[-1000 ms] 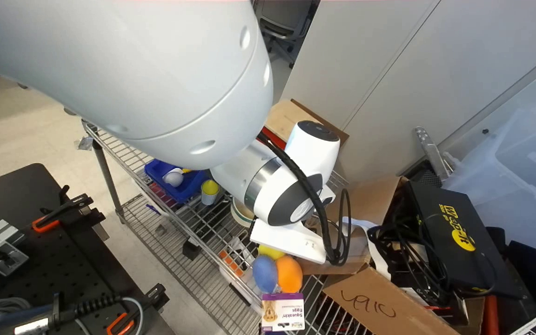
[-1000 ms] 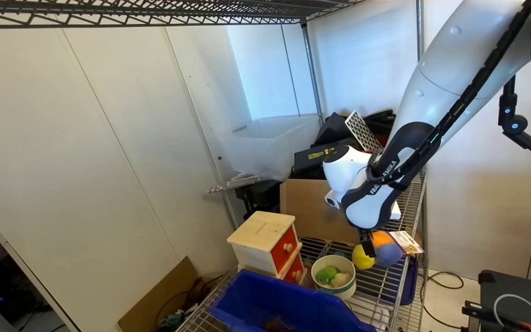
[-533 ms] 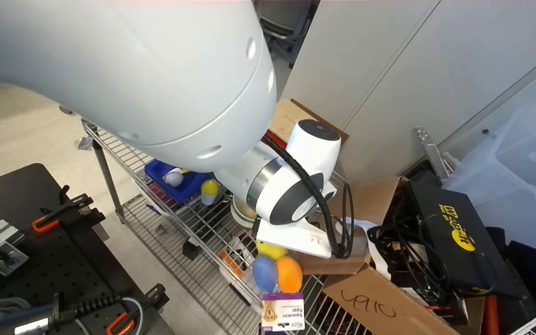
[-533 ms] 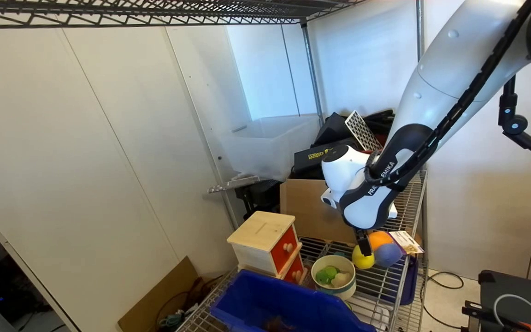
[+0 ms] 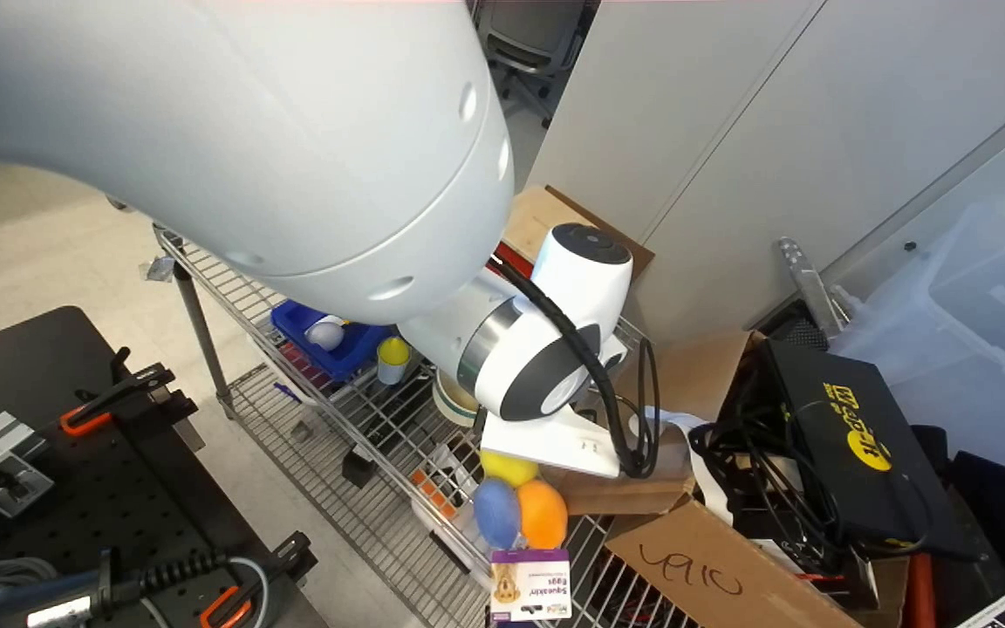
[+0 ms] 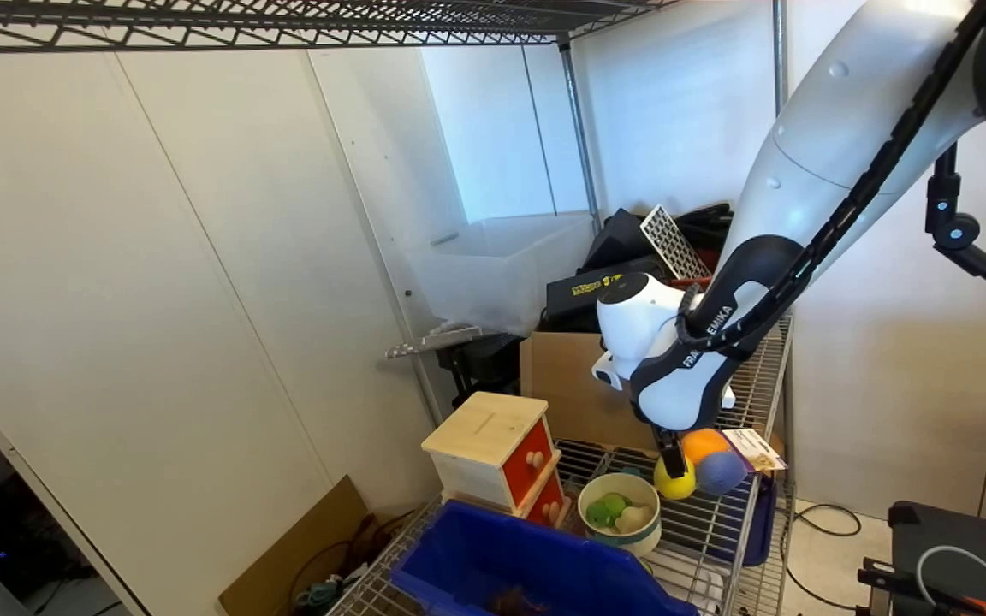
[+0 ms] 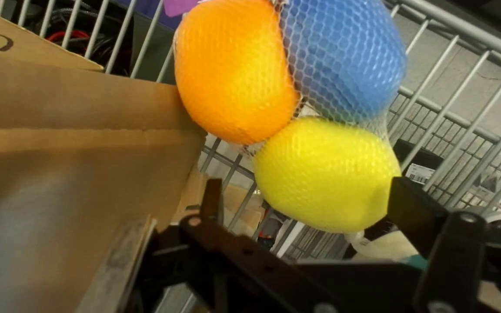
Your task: Pick up the plush toys and put them in the box
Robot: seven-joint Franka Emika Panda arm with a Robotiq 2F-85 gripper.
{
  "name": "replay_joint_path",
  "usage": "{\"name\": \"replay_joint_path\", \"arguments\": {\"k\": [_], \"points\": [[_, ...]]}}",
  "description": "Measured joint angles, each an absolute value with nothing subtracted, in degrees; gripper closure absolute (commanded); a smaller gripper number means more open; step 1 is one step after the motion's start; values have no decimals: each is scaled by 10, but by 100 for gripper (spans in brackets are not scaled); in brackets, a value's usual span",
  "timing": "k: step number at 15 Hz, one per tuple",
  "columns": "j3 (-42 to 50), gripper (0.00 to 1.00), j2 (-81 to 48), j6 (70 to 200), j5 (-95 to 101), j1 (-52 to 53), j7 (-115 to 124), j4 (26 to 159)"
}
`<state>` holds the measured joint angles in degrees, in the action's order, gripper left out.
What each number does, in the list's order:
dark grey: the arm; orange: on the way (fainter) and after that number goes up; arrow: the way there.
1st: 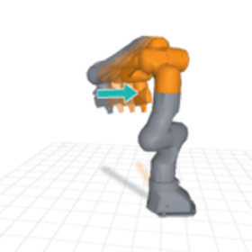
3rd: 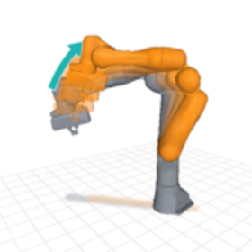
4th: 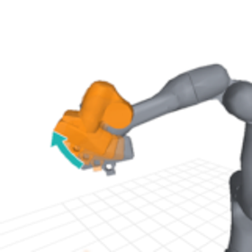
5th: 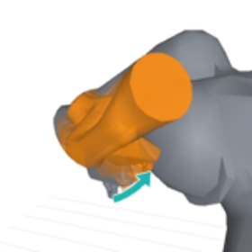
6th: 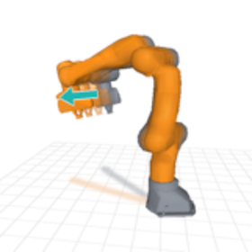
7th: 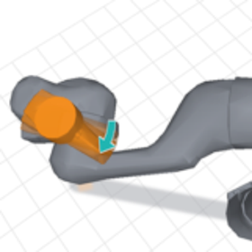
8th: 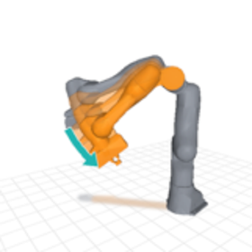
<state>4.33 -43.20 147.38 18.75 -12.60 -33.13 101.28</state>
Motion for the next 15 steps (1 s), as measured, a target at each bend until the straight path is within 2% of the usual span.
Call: {"name": "replay_joint_path", "arguments": {"k": [1, 8, 10, 15], "points": [[42, 45, -435, 1474, 187, -126, -331, 1013], [38, 95, -442, 1474, 187, -127, -332, 1017], [37, 100, -441, 1474, 187, -129, -333, 1017], [29, 100, -438, 1474, 176, -141, -335, 1019]]}}
